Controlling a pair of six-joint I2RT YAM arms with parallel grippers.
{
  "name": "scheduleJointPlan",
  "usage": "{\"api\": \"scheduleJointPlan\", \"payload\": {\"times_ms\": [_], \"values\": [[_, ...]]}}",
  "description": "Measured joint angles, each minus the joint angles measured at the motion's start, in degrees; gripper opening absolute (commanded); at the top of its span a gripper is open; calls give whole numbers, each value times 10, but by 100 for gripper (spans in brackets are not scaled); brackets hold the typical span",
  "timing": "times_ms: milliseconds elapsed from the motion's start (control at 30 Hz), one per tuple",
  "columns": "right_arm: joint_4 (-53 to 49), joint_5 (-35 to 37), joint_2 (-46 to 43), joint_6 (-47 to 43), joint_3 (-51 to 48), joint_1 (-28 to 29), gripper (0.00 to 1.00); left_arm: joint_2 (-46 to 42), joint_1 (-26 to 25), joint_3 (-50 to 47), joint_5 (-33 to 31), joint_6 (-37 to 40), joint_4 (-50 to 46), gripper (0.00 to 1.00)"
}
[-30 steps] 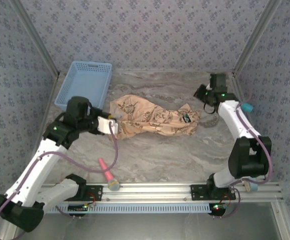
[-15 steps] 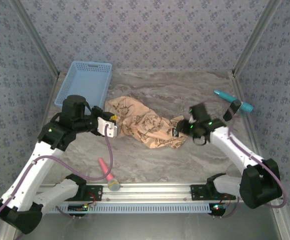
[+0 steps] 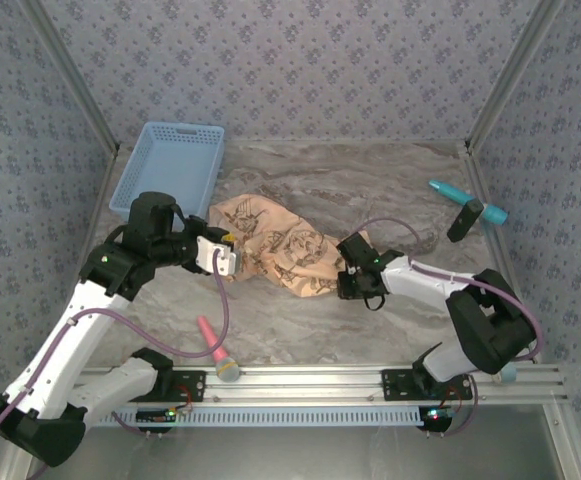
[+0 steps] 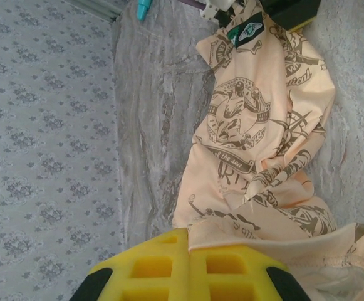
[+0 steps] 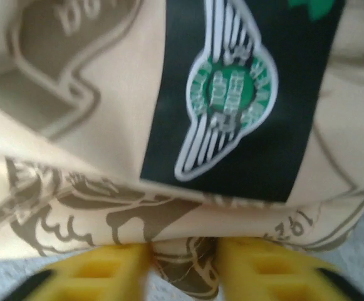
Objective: Fold the inside-out t-shirt
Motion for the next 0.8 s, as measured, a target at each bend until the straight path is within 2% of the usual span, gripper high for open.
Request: {"api": "scheduleJointPlan", "payload": {"times_ms": [33, 167, 267, 400, 467, 633, 733, 800], "values": [[2, 4, 1, 7, 0, 0, 0, 0, 1, 0, 0, 0, 0, 0], [-8, 16, -25, 29, 0, -6, 0, -3, 12, 0, 6, 0, 0, 0], [-52, 29, -112, 32, 14, -20, 0, -3, 23, 13, 25, 2, -13, 0], [-108, 49, -239, 17, 114, -48, 0, 16, 29, 94, 56, 7, -45, 0], [-116, 49, -273, 3, 175, -71, 0, 36, 41, 150, 76, 9, -56, 0], [-143, 26, -269, -31, 315, -195, 0, 92, 82, 241, 108, 8, -56, 0], [-173, -16, -228, -43, 370, -273, 0, 135, 127, 267, 126, 4, -56, 0], [-189, -38, -204, -51, 383, -299, 0, 157, 161, 269, 137, -3, -56, 0]]}}
